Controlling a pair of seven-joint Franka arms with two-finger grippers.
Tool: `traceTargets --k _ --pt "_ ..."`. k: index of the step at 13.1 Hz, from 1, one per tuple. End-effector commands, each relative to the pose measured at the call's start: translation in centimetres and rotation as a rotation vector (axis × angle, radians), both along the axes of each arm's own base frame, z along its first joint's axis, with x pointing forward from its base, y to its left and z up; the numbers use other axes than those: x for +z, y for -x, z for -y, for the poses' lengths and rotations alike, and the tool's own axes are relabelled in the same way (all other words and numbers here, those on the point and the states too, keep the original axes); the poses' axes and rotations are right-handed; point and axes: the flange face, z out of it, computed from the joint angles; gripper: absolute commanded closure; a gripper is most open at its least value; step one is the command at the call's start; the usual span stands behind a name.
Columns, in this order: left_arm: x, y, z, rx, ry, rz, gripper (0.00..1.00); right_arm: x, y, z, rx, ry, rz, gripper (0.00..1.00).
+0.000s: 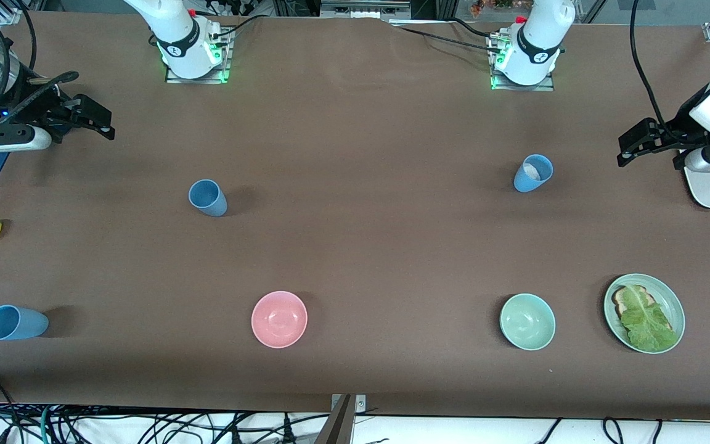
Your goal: Stack blue cups with both arms
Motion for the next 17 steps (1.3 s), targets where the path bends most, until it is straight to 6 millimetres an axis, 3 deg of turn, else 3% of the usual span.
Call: traceTargets --k 1,11,15,17 --pt "0.4 0.0 -0.1 0.006 -0.003 0.012 0.0 0.8 0.4 0.4 0.007 -0.008 0.009 0.0" --pt "0.4 0.0 -0.3 0.009 -0.003 0.012 0.0 0.4 0.4 1.0 -0.006 -0.013 0.005 0.0" --pt "-1.1 -0.9 -0.2 0.03 -0.001 0.009 0.0 -1.0 0.6 0.8 -0.005 -0.012 -0.008 0.0" --pt "-2.2 -2.0 -0.2 0.038 0.002 0.039 0.0 -3.1 1.6 1.0 -0.009 -0.01 0.008 0.0"
